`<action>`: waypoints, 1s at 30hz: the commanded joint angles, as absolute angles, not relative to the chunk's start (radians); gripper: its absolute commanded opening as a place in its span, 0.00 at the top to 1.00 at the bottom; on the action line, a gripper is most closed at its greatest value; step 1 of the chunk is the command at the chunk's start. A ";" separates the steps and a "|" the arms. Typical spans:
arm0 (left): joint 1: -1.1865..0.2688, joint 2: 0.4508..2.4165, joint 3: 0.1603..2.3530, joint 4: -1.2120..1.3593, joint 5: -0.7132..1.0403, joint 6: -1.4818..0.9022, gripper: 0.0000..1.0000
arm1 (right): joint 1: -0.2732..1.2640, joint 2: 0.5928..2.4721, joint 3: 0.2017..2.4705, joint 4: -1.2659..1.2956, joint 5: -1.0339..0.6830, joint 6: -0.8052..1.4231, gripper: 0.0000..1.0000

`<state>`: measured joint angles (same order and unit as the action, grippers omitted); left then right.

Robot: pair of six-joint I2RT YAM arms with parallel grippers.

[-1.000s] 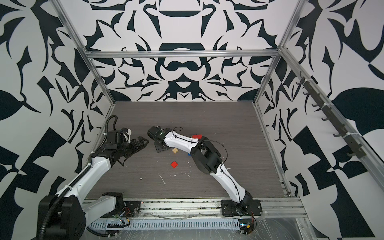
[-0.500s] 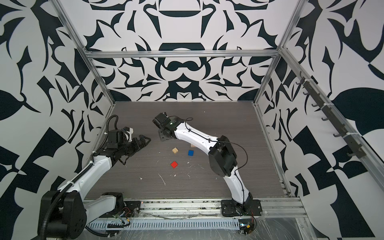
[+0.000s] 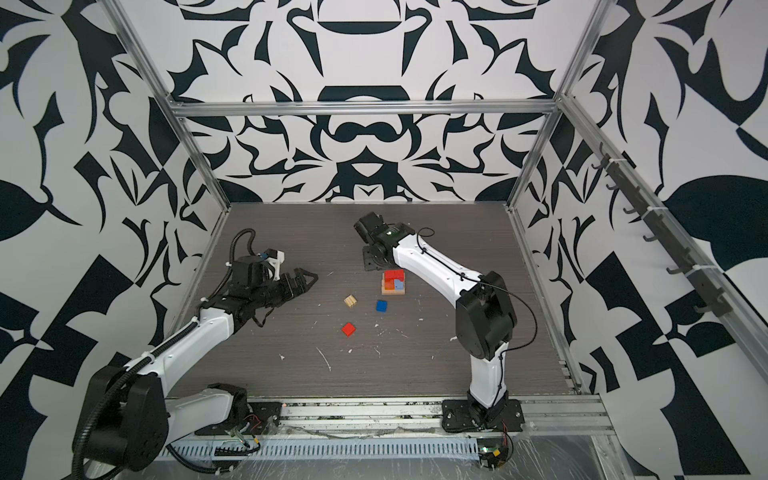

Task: Build the wood block tower
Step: 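Lift the lime-green block and carry it over the red arch block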

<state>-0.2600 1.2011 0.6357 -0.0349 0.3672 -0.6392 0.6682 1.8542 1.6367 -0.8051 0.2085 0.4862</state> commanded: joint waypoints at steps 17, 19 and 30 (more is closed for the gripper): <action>-0.408 1.283 0.726 0.044 0.330 -0.662 0.00 | 0.570 1.753 1.449 -0.715 0.138 0.442 0.52; -0.408 1.311 0.733 0.044 0.346 -0.664 0.00 | 0.569 1.756 1.436 -0.693 0.135 0.442 0.52; -0.422 1.324 0.746 0.046 0.343 -0.669 0.01 | 0.566 1.803 1.438 -0.654 0.140 0.447 0.52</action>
<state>-0.4194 1.3220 0.7193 0.0353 0.3370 -0.6621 0.5690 1.8122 1.4364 -0.6781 0.1337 0.4461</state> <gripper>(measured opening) 0.994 0.589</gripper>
